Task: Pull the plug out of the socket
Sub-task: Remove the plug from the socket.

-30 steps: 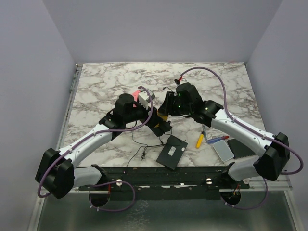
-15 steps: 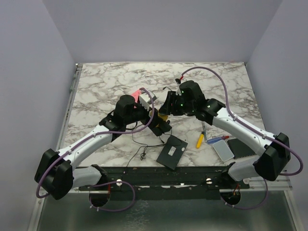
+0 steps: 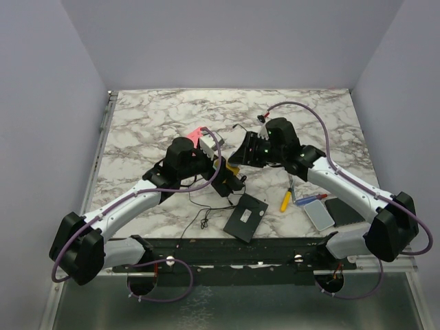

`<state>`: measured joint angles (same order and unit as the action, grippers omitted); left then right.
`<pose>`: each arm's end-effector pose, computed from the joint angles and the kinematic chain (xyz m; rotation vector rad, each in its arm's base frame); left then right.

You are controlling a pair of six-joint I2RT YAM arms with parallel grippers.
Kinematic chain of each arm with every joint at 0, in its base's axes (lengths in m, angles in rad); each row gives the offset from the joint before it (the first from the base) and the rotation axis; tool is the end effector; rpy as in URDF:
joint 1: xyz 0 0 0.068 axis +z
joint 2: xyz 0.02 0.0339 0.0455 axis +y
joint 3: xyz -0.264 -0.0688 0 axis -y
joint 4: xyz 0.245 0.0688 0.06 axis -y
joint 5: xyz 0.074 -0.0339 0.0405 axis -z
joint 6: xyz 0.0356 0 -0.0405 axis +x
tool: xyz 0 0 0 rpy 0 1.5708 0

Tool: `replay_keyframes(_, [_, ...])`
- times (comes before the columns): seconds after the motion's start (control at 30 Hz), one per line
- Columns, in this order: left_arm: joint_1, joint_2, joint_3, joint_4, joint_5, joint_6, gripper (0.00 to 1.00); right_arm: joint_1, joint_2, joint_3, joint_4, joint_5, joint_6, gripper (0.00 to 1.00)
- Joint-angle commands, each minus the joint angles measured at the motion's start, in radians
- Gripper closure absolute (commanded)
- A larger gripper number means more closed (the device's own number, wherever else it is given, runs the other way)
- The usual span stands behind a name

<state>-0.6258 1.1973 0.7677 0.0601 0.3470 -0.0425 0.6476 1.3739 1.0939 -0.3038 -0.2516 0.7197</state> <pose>0.2131 -0.1689 0.2730 0.7983 1.8310 -0.7739 0.2426 0.1946 0.3026 -0.0743 2.3298 1.0181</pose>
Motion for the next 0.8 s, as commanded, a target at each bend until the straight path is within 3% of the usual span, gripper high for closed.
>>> replay_keyframes(0.0, [0.020,-0.013,-0.018,-0.022,-0.138,0.029,1.00,-0.035,-0.051,-0.011,0.058,-0.089,0.061,1.00])
replay_keyframes(0.4, [0.018,-0.016,-0.019,-0.022,-0.145,0.030,1.00,-0.063,-0.065,-0.039,0.104,-0.123,0.095,1.00])
replay_keyframes(0.77, [0.018,-0.016,-0.018,-0.021,-0.165,0.027,1.00,-0.063,-0.093,-0.011,-0.006,0.022,0.014,1.00])
